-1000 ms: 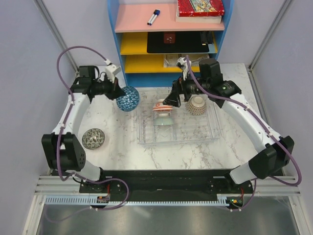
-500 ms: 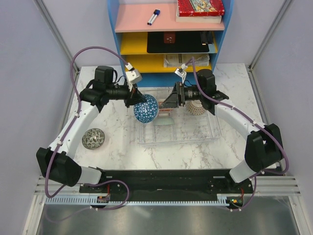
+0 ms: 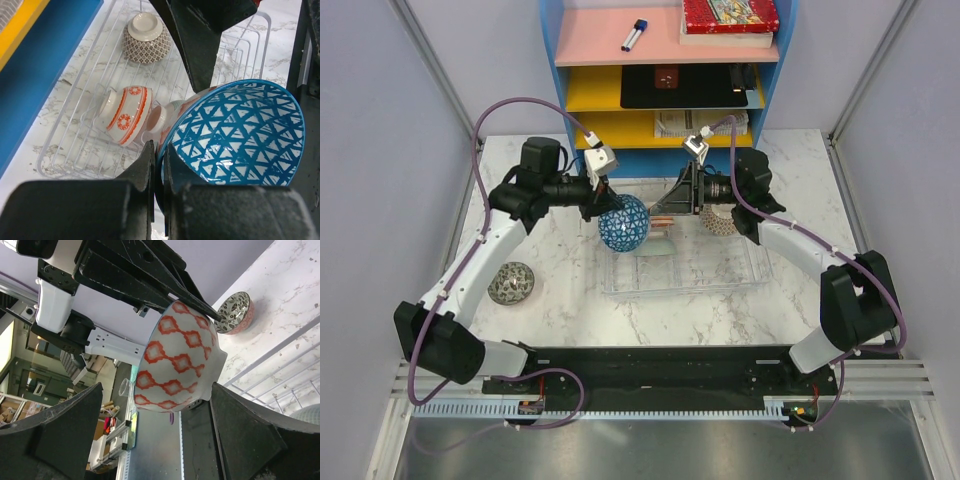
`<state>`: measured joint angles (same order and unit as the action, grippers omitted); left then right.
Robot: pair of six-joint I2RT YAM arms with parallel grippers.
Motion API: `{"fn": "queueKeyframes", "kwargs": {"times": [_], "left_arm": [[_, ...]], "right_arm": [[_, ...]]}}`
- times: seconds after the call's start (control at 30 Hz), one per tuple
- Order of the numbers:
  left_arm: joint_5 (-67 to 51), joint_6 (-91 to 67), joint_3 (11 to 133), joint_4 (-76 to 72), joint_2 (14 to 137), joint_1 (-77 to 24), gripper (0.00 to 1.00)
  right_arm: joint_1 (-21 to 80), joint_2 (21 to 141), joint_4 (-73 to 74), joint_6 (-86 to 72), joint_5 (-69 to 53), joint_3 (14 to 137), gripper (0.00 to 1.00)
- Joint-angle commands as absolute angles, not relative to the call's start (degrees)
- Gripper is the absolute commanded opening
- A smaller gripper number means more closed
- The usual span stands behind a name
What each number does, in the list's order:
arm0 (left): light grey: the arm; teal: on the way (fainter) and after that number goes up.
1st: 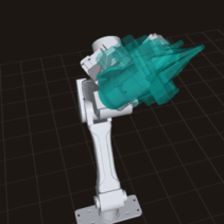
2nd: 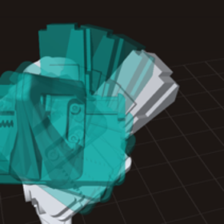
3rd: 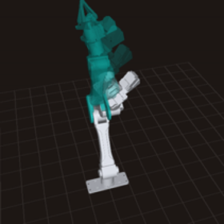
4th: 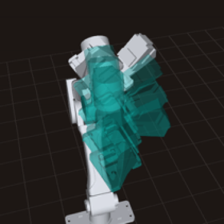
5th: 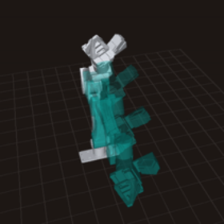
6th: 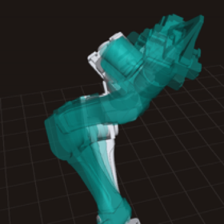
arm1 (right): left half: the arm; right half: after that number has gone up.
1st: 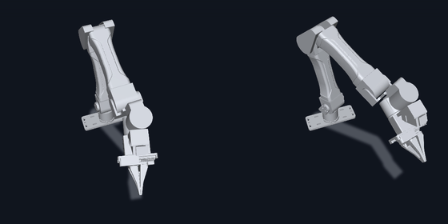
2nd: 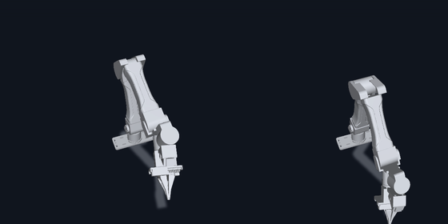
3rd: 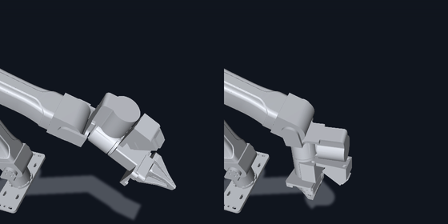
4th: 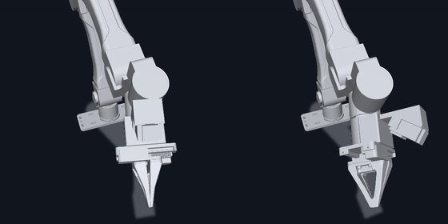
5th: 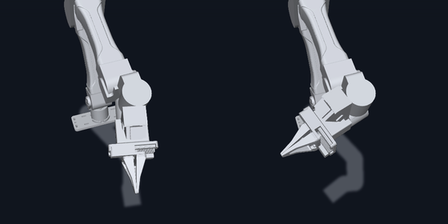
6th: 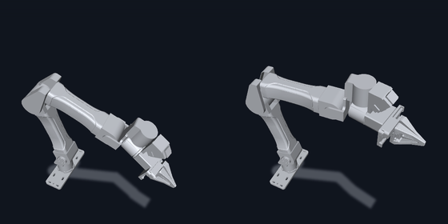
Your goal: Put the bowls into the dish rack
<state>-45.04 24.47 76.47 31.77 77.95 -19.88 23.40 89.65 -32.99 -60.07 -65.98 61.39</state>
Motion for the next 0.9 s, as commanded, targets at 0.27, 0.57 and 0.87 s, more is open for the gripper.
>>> {"fn": "queueKeyframes", "kwargs": {"times": [0.27,0.57,0.87], "left_arm": [[-41.5,22.7,77.1,24.0,74.0,-23.6,0.02],[-39.5,22.7,76.6,23.0,73.1,-25.5,0.02],[-38.6,22.9,76.7,22.6,74.1,-26.0,0.02]], "right_arm": [[23.4,91.0,-38.3,-61.6,-66.5,60.3,0.96],[23.6,91.4,-35.7,-59.9,-66.4,60.6,0.93],[25.6,91.2,-35.6,-59.2,-68.4,60.5,0.91]]}}
